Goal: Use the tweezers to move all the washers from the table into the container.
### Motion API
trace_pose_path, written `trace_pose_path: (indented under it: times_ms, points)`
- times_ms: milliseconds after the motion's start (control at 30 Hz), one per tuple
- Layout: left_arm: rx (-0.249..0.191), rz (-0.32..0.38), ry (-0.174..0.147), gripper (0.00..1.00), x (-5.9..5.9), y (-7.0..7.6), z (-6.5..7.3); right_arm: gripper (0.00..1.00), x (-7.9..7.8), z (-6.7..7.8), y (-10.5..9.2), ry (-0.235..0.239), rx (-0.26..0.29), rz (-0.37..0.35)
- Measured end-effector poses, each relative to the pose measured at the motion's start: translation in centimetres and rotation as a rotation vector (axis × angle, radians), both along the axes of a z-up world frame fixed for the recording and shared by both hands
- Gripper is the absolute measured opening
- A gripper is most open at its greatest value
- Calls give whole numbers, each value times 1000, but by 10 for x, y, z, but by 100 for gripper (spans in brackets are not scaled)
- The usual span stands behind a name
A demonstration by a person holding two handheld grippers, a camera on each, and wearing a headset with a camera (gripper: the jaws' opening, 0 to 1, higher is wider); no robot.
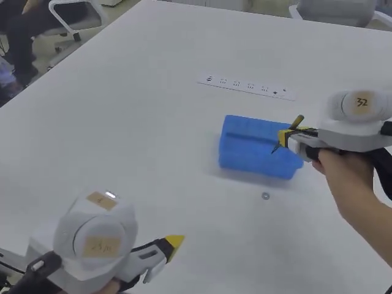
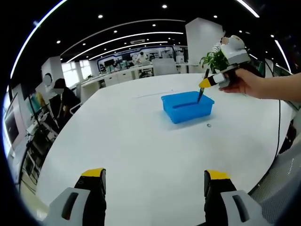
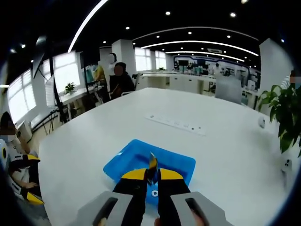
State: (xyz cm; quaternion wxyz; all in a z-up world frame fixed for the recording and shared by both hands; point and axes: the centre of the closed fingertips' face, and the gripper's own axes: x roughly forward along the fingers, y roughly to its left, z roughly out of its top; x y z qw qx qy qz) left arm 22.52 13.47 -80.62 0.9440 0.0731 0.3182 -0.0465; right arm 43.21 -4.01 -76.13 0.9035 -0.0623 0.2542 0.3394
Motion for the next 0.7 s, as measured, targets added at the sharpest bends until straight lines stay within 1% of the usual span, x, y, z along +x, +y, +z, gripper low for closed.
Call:
trace_pose_path:
  times_ms: [67, 133, 267, 367, 467, 533, 700]
  points:
    - [-1, 1, -1, 88, 0, 1, 0, 4, -6, 8, -1, -29, 1, 7]
    - [0, 0, 1, 88, 0, 1, -1, 4, -11, 13, -3, -68, -16, 6]
    - [0, 0, 2, 88, 0, 0, -1, 4, -25, 14, -3, -87, -22, 20]
    - [0, -2, 4, 88, 0, 0, -2, 4, -36, 8, -2, -64, -7, 22]
    - [0, -5, 6, 88, 0, 0, -2, 4, -42, 2, -2, -60, -7, 17]
    - [0, -5, 6, 88, 0, 0, -3, 4, -48, -4, -2, -36, 4, 14]
    - [0, -7, 8, 88, 1, -1, -3, 4, -53, -23, -5, 12, -5, 5]
